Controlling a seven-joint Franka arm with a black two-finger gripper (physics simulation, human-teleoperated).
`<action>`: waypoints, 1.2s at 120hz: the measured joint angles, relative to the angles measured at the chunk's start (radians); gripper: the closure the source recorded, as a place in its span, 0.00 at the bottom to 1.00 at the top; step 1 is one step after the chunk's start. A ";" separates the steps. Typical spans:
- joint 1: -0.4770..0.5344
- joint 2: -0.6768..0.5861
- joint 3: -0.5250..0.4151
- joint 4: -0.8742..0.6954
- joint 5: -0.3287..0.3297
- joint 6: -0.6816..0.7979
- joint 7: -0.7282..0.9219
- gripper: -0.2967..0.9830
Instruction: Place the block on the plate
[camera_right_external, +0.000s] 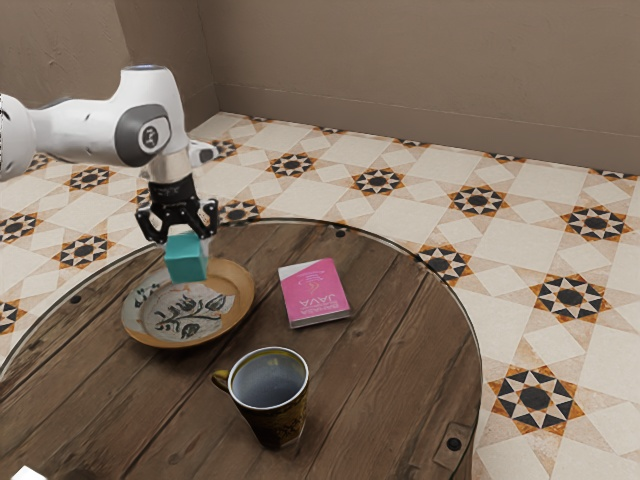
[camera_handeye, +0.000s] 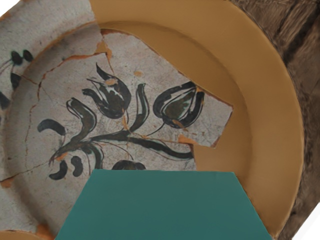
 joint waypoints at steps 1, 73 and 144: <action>0.003 0.003 0.000 0.000 0.001 0.001 0.000 0.48; 0.052 0.235 0.000 0.010 0.029 0.146 0.004 0.41; 0.015 0.054 -0.015 0.009 0.049 0.083 0.039 0.24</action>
